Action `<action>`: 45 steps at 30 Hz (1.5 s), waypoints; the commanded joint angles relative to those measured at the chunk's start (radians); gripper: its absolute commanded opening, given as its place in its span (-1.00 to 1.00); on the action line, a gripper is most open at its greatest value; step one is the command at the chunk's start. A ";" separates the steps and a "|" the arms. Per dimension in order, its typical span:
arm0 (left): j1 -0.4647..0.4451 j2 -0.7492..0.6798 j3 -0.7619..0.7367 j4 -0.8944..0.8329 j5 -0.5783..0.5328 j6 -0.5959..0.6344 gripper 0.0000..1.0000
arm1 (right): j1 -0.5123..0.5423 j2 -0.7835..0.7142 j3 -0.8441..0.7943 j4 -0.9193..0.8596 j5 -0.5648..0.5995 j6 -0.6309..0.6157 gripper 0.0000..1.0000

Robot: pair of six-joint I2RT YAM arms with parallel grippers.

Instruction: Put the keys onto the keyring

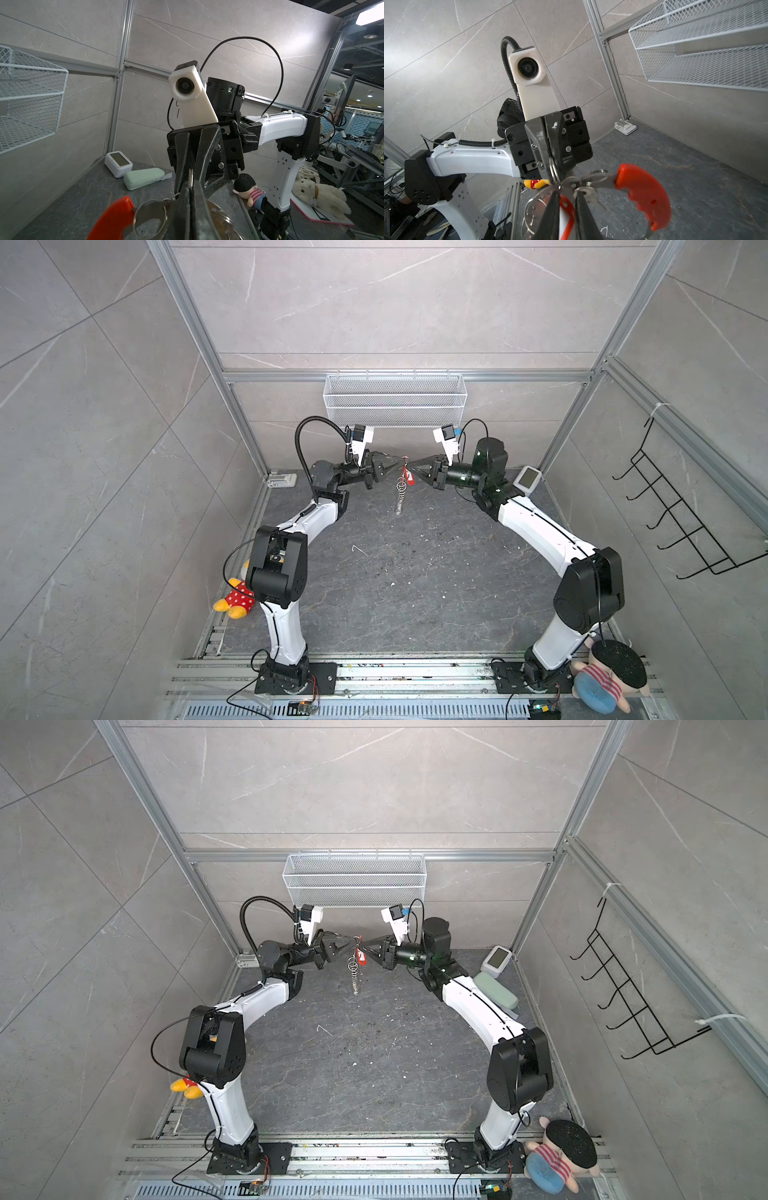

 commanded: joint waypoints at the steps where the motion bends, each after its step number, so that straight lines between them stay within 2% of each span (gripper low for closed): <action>1: -0.005 0.002 0.039 0.072 0.000 -0.017 -1.00 | 0.003 -0.028 0.023 -0.029 0.019 -0.042 -0.58; 7: -0.004 0.000 0.043 0.072 0.004 -0.019 -1.00 | 0.005 -0.046 0.035 -0.102 0.058 -0.101 -0.24; 10: -0.003 -0.003 0.043 0.072 0.008 -0.017 -1.00 | 0.003 -0.063 0.036 -0.143 0.088 -0.140 -0.19; 19: -0.003 0.002 0.043 0.073 0.008 -0.020 -1.00 | 0.004 -0.088 0.042 -0.142 0.058 -0.143 -0.26; 31: -0.005 0.007 0.050 0.072 0.010 -0.034 -1.00 | 0.014 -0.029 0.092 -0.097 0.016 -0.084 -0.37; 43: -0.007 0.005 0.057 0.072 0.014 -0.036 -1.00 | 0.020 -0.002 0.101 -0.090 0.013 -0.075 -0.38; 45: -0.006 0.005 0.057 0.072 0.012 -0.036 -1.00 | 0.019 0.000 0.104 -0.089 0.010 -0.074 -0.44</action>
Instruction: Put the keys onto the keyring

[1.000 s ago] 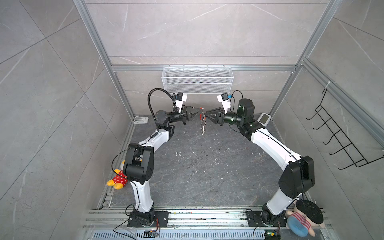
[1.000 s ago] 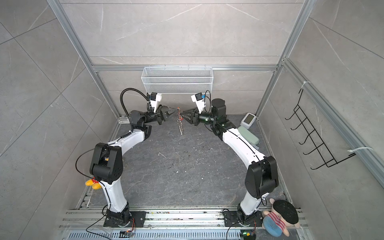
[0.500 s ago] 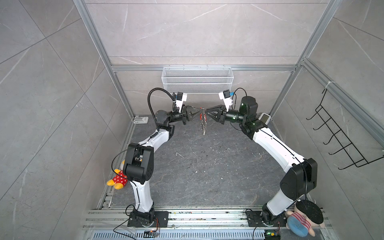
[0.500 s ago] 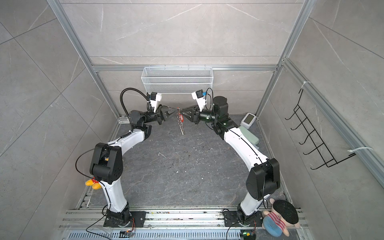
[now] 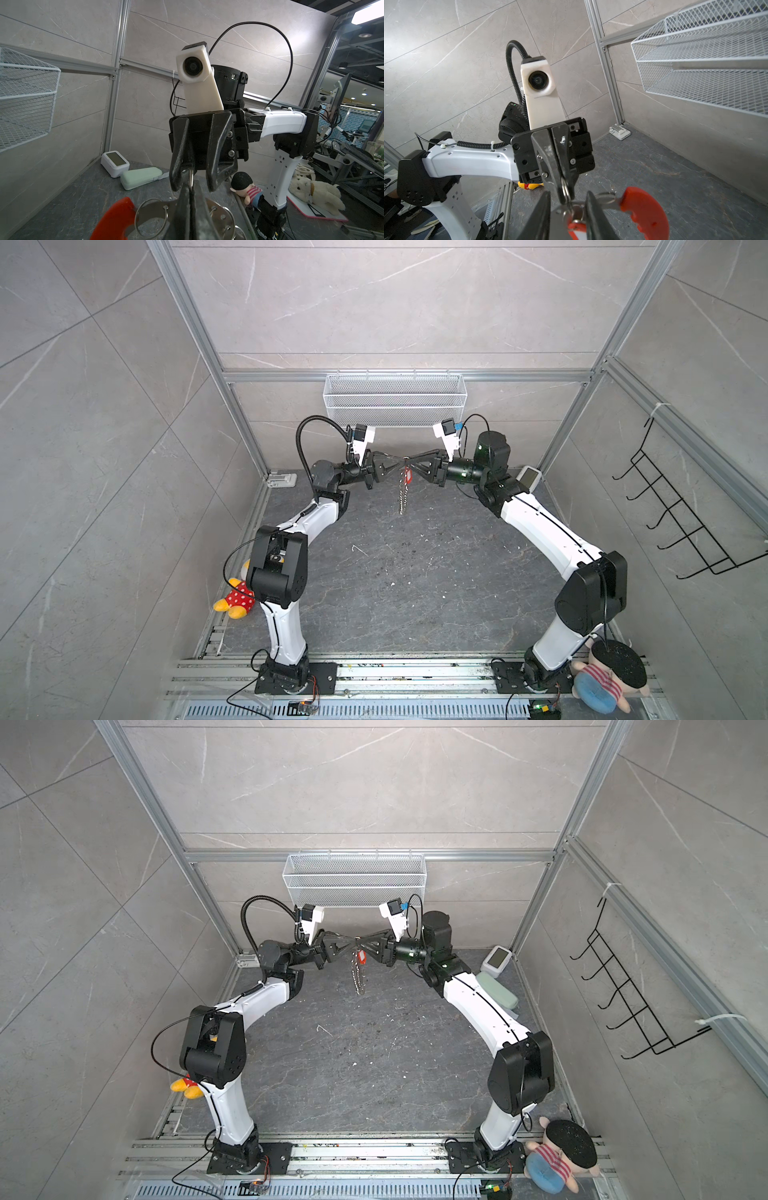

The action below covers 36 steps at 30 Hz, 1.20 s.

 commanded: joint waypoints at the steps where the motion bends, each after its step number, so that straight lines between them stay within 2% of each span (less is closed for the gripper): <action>1: -0.004 0.005 0.047 0.072 -0.003 -0.027 -1.00 | 0.006 0.012 0.027 0.023 -0.020 0.009 -0.50; 5: -0.004 0.003 0.045 0.072 -0.004 -0.027 -1.00 | 0.006 0.010 0.026 0.028 -0.024 0.012 -0.75; 7: -0.005 0.005 0.045 0.072 -0.004 -0.027 -1.00 | 0.007 0.008 0.025 0.030 -0.024 0.012 -0.97; 11: -0.005 0.008 0.044 0.072 -0.002 -0.027 -1.00 | 0.007 0.000 0.024 0.023 -0.018 0.004 -1.00; 13: -0.004 0.010 0.043 0.072 0.008 -0.019 -1.00 | 0.007 -0.007 0.042 -0.046 -0.001 -0.042 -1.00; 16: 0.015 -0.005 0.029 0.072 0.060 0.058 -0.41 | 0.006 -0.007 0.090 -0.226 0.057 -0.181 -1.00; 17: 0.033 -0.013 0.025 0.060 0.085 0.097 -0.02 | 0.006 -0.005 0.103 -0.276 0.081 -0.247 -1.00; 19: 0.075 -0.042 0.010 0.002 0.096 0.165 0.55 | 0.008 -0.003 0.125 -0.383 0.125 -0.337 -1.00; 20: 0.095 -0.061 -0.008 -0.038 0.093 0.214 0.56 | 0.008 -0.004 0.130 -0.414 0.147 -0.375 -1.00; 22: 0.115 -0.117 -0.055 -0.192 0.101 0.391 0.56 | 0.011 -0.010 0.126 -0.443 0.176 -0.430 -1.00; 23: 0.118 -0.146 -0.073 -0.312 0.099 0.504 0.59 | 0.013 -0.013 0.123 -0.452 0.186 -0.449 -1.00; 24: 0.117 -0.186 -0.081 -0.504 0.085 0.667 0.67 | 0.016 -0.015 0.126 -0.464 0.192 -0.469 -1.00; 26: 0.104 -0.243 -0.042 -0.940 -0.013 0.946 0.99 | 0.024 -0.014 0.133 -0.488 0.195 -0.502 -1.00; 28: 0.086 -0.265 0.021 -1.261 -0.140 1.158 1.00 | 0.031 -0.014 0.138 -0.502 0.196 -0.518 -1.00; 29: 0.085 -0.270 0.030 -1.313 -0.150 1.189 1.00 | 0.032 -0.014 0.137 -0.506 0.194 -0.522 -1.00; 31: 0.088 -0.278 0.020 -1.304 -0.189 1.147 1.00 | 0.032 -0.014 0.134 -0.505 0.187 -0.525 -1.00; 33: 0.090 -0.276 0.041 -1.340 -0.277 1.099 1.00 | 0.034 -0.013 0.133 -0.505 0.186 -0.526 -1.00; 36: 0.101 -0.263 0.085 -1.377 -0.494 0.878 1.00 | 0.036 -0.009 0.133 -0.505 0.182 -0.526 -1.00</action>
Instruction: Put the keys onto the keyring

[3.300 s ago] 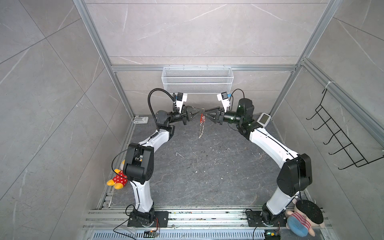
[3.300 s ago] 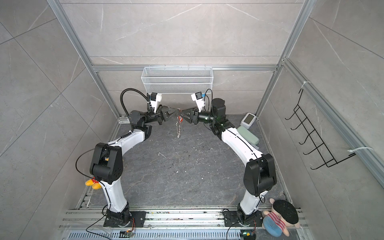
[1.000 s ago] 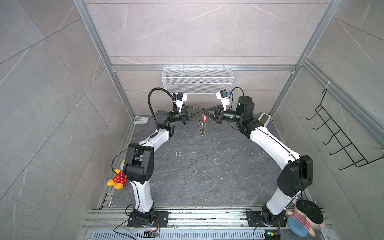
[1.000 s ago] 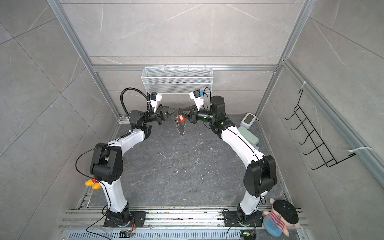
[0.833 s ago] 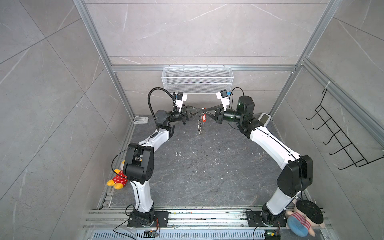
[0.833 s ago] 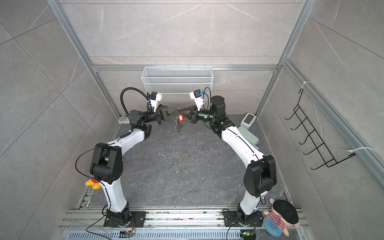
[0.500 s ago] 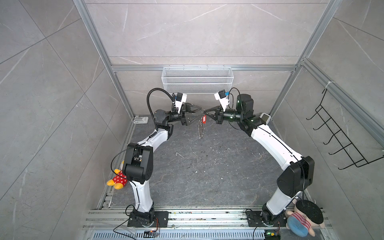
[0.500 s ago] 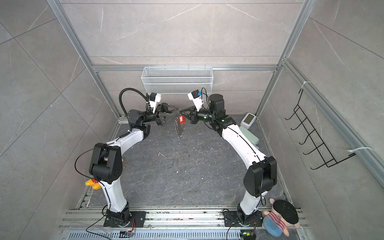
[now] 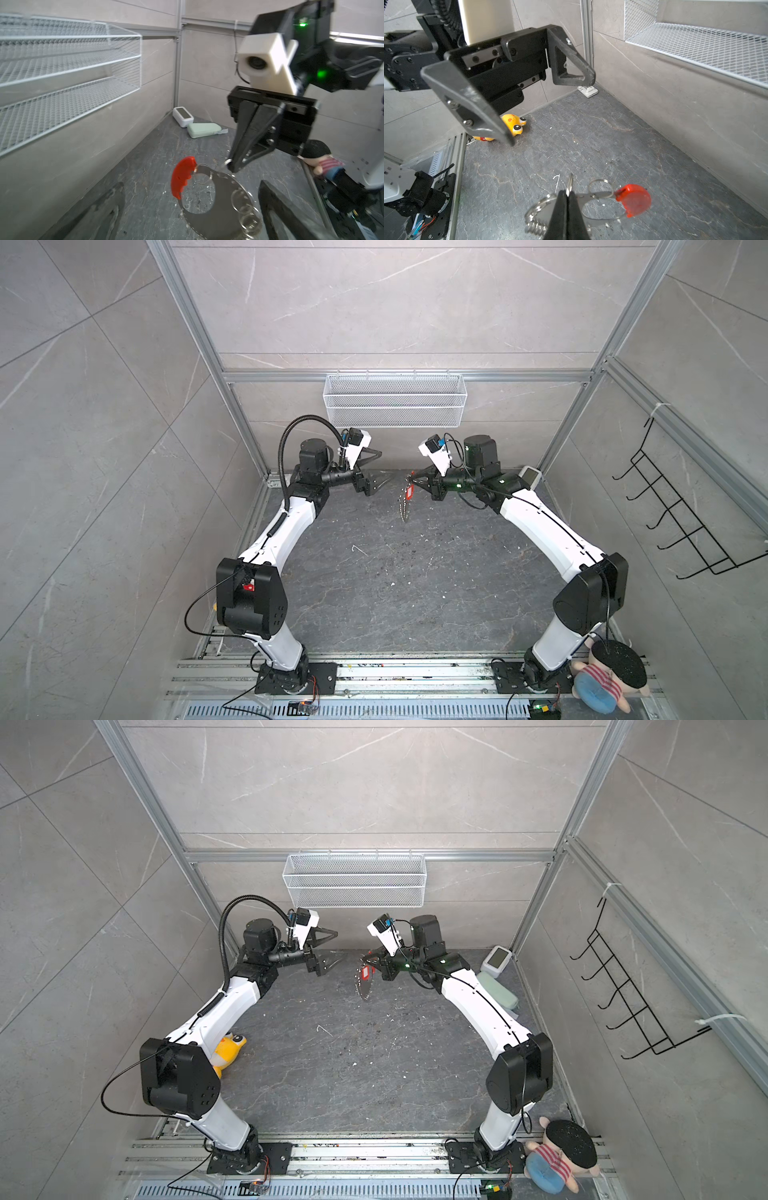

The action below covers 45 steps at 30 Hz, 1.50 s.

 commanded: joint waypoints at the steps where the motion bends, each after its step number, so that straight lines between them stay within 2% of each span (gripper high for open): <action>1: 0.030 0.001 0.083 -0.192 -0.280 -0.145 1.00 | 0.007 -0.013 0.037 0.004 -0.010 -0.026 -1.00; 4: 0.079 0.010 0.104 -0.196 -0.166 -0.197 1.00 | 0.007 -0.010 0.033 0.016 -0.024 -0.021 -1.00; 8: 0.122 -0.026 -0.058 0.116 -0.070 -0.339 1.00 | 0.006 0.005 0.048 0.013 -0.060 -0.016 -1.00; 9: 0.123 -0.027 -0.067 0.134 -0.046 -0.346 0.96 | 0.007 0.012 0.054 0.008 -0.073 -0.017 -1.00; 10: 0.121 -0.019 -0.058 0.133 0.001 -0.336 0.74 | 0.006 0.016 0.065 -0.002 -0.086 -0.021 -1.00; 12: 0.118 0.011 -0.023 0.133 0.101 -0.345 0.18 | 0.006 0.036 0.093 -0.034 -0.134 -0.025 -1.00; 13: 0.114 0.028 -0.005 0.134 0.137 -0.349 0.05 | 0.007 0.050 0.118 -0.063 -0.156 -0.033 -1.00; 16: 0.087 0.052 -0.012 0.178 0.202 -0.318 -0.05 | 0.004 0.102 0.210 -0.172 -0.202 -0.059 -1.00; 19: 0.056 0.040 -0.063 0.231 0.209 -0.217 -0.22 | 0.005 0.142 0.273 -0.236 -0.231 -0.068 -1.00; 22: 0.039 0.042 -0.076 0.256 0.229 -0.178 -0.25 | 0.006 0.148 0.273 -0.229 -0.237 -0.066 -1.00; 25: 0.036 0.054 -0.062 0.258 0.266 -0.198 -0.31 | 0.006 0.148 0.262 -0.214 -0.241 -0.058 -1.00; 34: 0.013 0.085 -0.029 0.263 0.360 -0.259 -0.34 | 0.007 0.155 0.258 -0.170 -0.264 -0.028 -1.00; 45: -0.017 0.100 -0.002 0.264 0.371 -0.287 -0.35 | 0.017 0.180 0.288 -0.166 -0.274 -0.009 -1.00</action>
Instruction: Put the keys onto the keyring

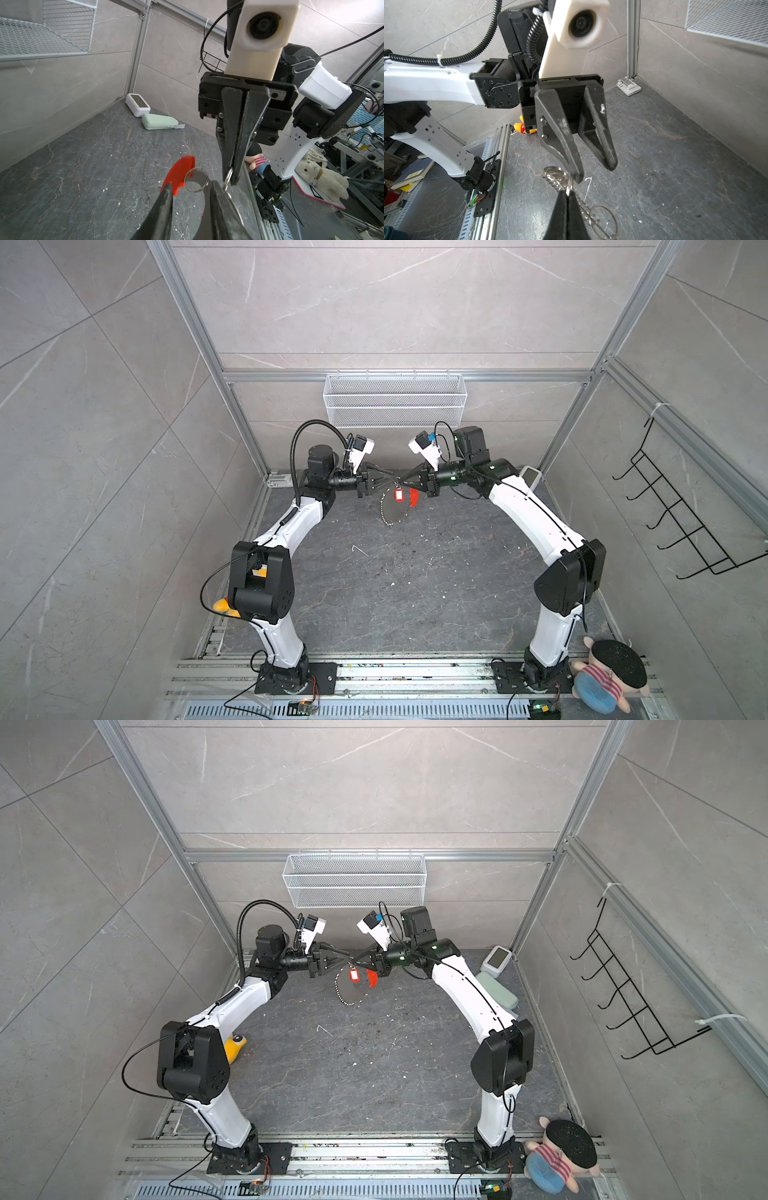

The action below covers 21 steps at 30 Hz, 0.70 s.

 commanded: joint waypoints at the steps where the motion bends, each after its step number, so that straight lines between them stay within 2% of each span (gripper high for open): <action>1: -0.005 -0.008 0.044 0.035 0.039 -0.016 -0.35 | 0.008 0.017 0.040 0.029 -0.027 0.013 -1.00; 13: 0.039 -0.067 0.014 0.015 0.016 0.009 -0.11 | -0.007 0.000 -0.002 0.038 0.004 0.000 -1.00; 21: 0.021 -0.061 0.015 0.027 0.051 -0.009 -0.19 | -0.006 0.015 0.015 0.080 -0.034 0.050 -1.00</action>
